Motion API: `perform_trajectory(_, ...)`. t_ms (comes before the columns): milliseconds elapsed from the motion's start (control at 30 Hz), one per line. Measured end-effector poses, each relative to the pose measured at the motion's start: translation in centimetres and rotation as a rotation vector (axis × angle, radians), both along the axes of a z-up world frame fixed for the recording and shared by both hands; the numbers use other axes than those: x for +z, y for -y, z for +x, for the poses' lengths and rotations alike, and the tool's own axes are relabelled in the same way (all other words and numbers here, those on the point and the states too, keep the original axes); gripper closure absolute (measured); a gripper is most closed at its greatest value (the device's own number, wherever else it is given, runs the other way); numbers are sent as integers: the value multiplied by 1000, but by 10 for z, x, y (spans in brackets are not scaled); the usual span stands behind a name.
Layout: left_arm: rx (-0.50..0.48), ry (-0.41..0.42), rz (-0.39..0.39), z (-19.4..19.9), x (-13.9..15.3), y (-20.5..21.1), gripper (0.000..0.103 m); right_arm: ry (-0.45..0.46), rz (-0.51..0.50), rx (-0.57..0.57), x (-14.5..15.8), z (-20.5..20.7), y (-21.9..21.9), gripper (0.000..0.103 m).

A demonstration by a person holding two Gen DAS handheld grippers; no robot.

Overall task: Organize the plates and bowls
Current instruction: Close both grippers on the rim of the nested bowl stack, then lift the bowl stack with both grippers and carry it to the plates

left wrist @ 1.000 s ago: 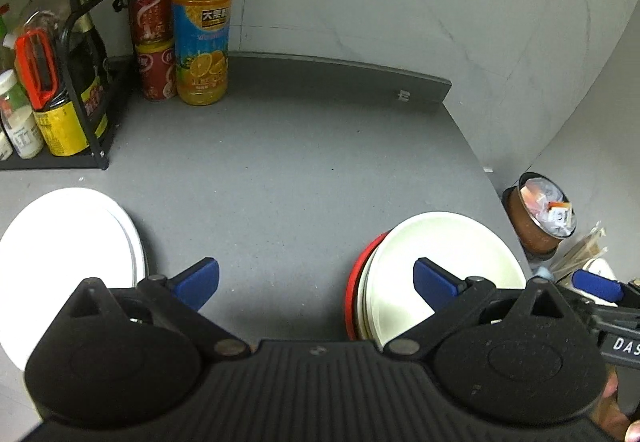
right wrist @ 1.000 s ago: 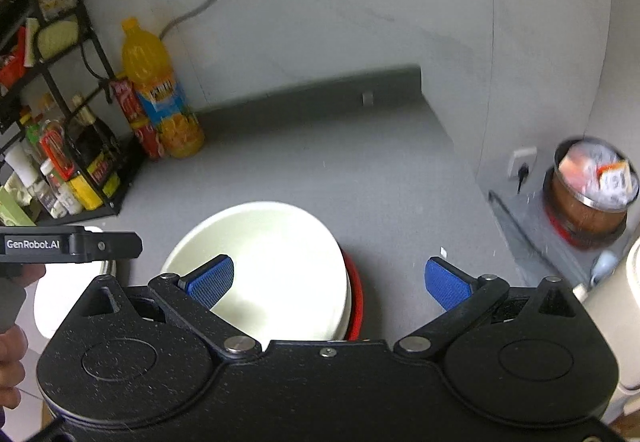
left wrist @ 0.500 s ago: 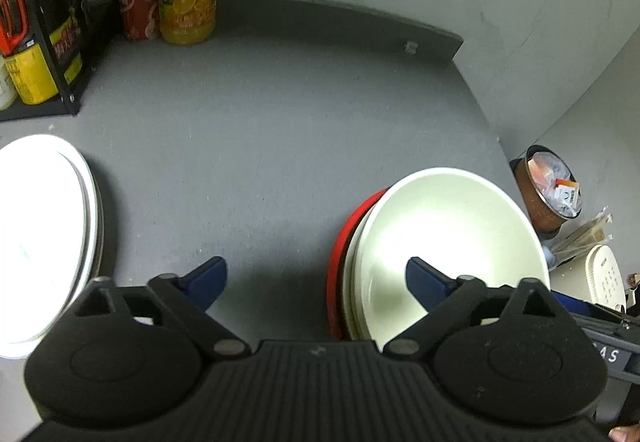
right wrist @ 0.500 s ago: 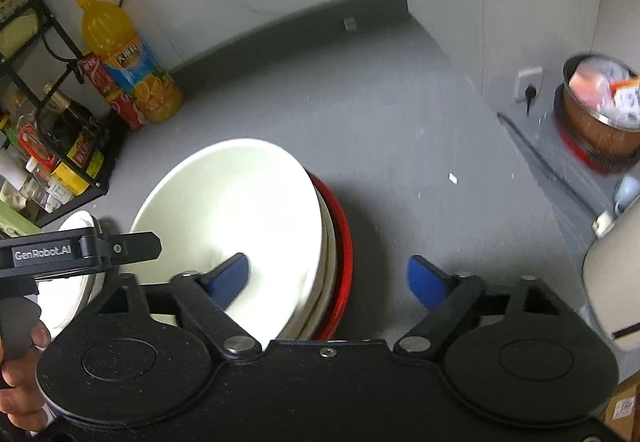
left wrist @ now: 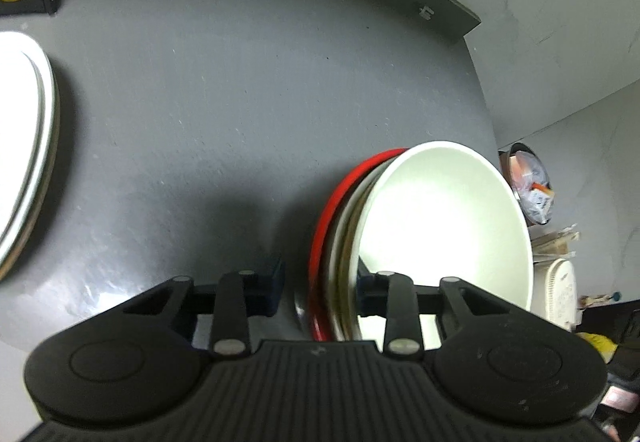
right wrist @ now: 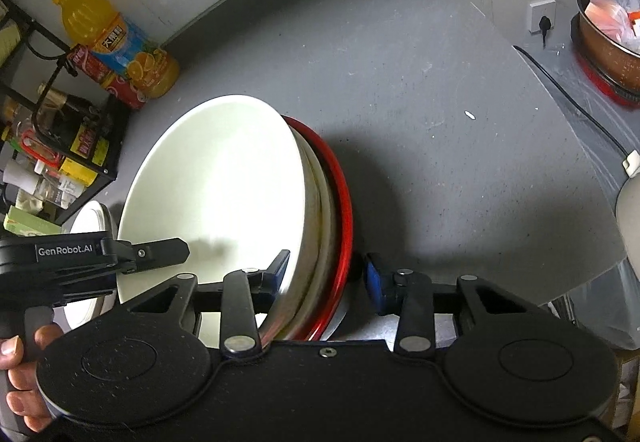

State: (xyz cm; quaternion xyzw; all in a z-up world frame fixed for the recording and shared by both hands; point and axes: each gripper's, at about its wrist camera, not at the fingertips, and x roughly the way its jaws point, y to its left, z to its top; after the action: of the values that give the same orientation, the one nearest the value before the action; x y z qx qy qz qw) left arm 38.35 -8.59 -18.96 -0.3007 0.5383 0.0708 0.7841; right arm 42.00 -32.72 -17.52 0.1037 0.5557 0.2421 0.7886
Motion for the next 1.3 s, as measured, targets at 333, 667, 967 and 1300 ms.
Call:
perform_trajectory(333, -9, 17, -34, -2, 4, -3, 77, -7, 24, -14, 1, 2, 5, 66)
perform_trajectory(667, -56, -1, -23, 4, -3, 0, 74, -2, 1, -2, 2, 2, 1, 66)
perform_trajectory(967, -72, -35, -72, 12, -17, -2, 72, -36, -13, -3, -2, 3, -2, 66)
perform_trajectory(1300, -49, -16, -74, 2, -13, -13, 72, -63, 35, -5, -1, -2, -9, 66)
